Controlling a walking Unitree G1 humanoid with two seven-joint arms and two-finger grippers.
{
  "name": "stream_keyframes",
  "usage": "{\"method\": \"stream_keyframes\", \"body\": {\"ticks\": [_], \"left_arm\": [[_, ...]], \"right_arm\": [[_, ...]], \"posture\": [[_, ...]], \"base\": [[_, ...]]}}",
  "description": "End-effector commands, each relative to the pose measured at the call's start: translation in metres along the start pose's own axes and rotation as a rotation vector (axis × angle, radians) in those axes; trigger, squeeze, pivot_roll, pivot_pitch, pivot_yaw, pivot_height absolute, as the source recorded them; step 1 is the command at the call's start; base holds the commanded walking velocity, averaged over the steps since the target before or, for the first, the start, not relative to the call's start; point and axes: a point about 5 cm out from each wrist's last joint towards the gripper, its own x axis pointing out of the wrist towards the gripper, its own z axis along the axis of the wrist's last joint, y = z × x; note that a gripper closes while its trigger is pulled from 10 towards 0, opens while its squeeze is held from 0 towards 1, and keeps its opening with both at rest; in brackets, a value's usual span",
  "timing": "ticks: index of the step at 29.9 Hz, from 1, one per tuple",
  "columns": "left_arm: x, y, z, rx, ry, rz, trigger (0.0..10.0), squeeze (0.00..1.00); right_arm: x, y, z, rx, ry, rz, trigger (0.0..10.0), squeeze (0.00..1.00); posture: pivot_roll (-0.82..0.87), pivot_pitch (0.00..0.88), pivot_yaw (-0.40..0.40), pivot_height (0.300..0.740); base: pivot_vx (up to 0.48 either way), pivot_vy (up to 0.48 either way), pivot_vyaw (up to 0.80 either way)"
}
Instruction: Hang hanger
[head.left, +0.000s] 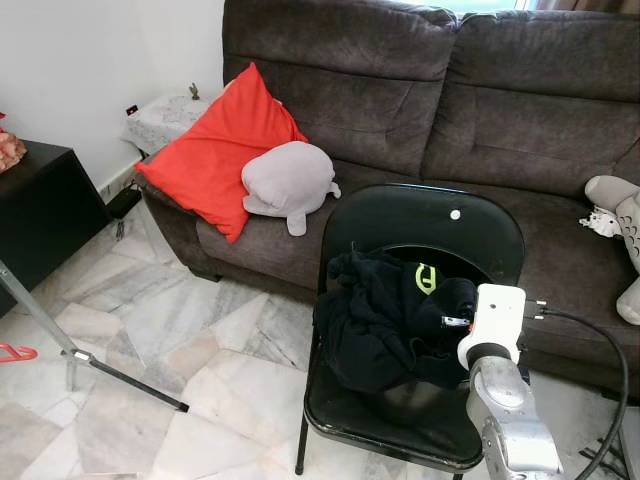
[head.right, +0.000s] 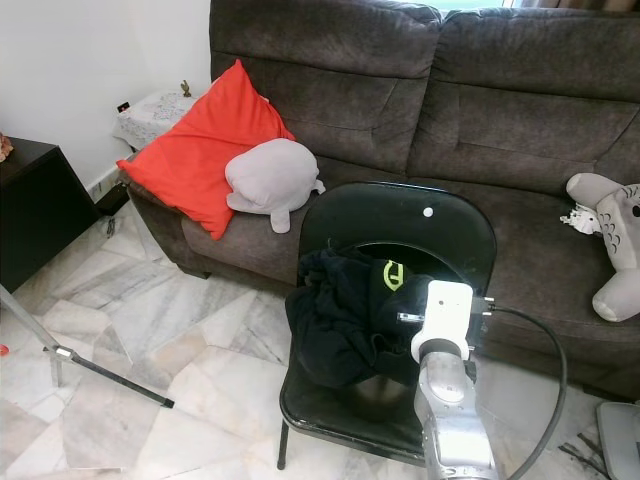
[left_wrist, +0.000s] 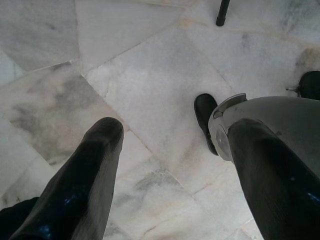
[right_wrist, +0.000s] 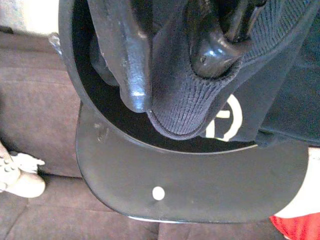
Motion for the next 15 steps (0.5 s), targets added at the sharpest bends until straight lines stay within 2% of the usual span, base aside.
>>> {"method": "stream_keyframes", "body": {"ticks": [1,6,15], "left_arm": [[-0.003,0.004,-0.008,0.001,0.030,0.006,10.0,0.00],[-0.003,0.003,-0.008,0.002,0.028,0.004,10.0,0.00],[-0.002,0.002,-0.008,0.004,0.027,0.003,10.0,0.00]], "right_arm": [[-0.005,0.000,-0.003,0.002,0.021,-0.010,10.0,0.00],[-0.012,-0.002,-0.015,0.000,0.082,-0.022,10.0,0.00],[-0.012,-0.006,-0.022,0.006,0.139,-0.046,10.0,0.00]], "posture": [[-0.02,0.079,0.076,0.740],[-0.03,0.080,0.076,0.740],[-0.02,0.080,0.078,0.740]], "base": [[0.000,0.000,0.00],[0.000,0.000,0.00],[0.000,0.000,0.00]]}}
